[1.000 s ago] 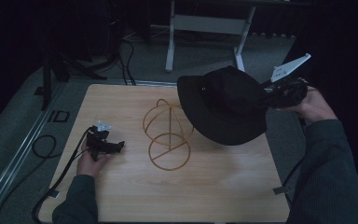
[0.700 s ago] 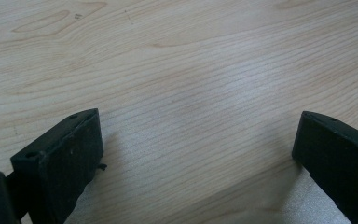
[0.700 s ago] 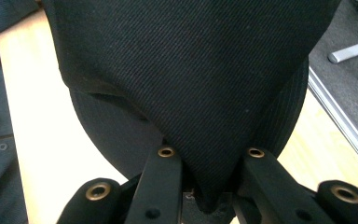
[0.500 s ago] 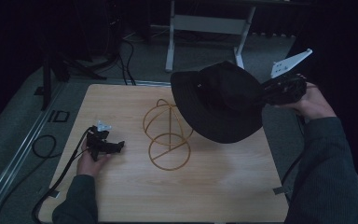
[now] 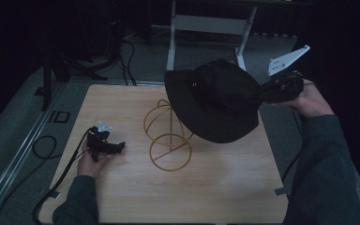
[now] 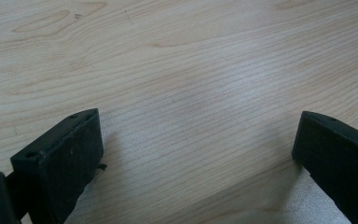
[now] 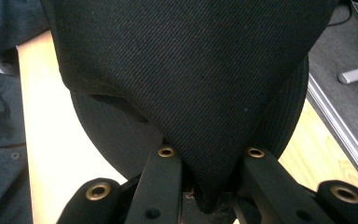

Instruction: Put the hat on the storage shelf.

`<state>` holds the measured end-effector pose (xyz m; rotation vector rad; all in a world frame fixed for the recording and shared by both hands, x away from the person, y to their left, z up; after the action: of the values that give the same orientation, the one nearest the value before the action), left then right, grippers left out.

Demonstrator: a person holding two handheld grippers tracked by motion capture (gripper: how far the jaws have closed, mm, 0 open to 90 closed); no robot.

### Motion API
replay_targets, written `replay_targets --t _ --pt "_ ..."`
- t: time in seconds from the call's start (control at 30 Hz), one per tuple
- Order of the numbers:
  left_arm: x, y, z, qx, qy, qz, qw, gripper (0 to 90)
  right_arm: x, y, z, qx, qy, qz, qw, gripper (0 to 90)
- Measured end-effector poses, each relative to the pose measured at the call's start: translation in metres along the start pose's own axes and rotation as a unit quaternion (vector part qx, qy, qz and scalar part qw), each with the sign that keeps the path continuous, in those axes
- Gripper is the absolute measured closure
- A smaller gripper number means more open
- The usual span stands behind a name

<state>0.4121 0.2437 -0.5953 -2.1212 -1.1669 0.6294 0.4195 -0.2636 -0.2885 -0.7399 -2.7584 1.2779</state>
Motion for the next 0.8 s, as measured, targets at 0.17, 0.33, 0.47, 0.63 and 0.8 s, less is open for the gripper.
replay_targets --t 0.17,0.33,0.47,0.63,0.8 --pt "0.0 0.0 0.0 0.0 0.0 0.0 1.0 2.0 0.005 0.006 -0.012 -0.006 -0.014 -0.01 0.9998 84.6" --pt "0.0 0.0 0.0 0.0 0.0 -0.001 1.0 2.0 0.01 0.015 -0.024 -0.002 -0.027 -0.021 0.9994 84.5" --pt "0.0 0.0 0.0 0.0 0.0 0.0 1.0 2.0 0.016 0.023 -0.036 0.003 -0.04 -0.029 0.9988 84.5" --pt "0.0 0.0 0.0 0.0 0.0 0.0 1.0 2.0 0.022 0.033 -0.05 0.008 -0.054 -0.038 0.9978 84.5" --pt "0.0 0.0 0.0 -0.001 0.001 0.0 1.0 2.0 0.028 0.042 -0.061 0.016 -0.066 -0.045 0.9967 84.5"
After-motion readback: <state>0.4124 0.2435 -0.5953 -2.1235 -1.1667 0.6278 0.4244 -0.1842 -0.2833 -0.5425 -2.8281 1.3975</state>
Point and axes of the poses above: each handheld gripper's, and its own axes: y roughly forward along the jaws, z roughly out of its underside, x roughly to its left, the point moved 4 cm from there along y, roughly forward along the jaws, and after that the axes turned 9 degrees about z, right-handed, at the moved point
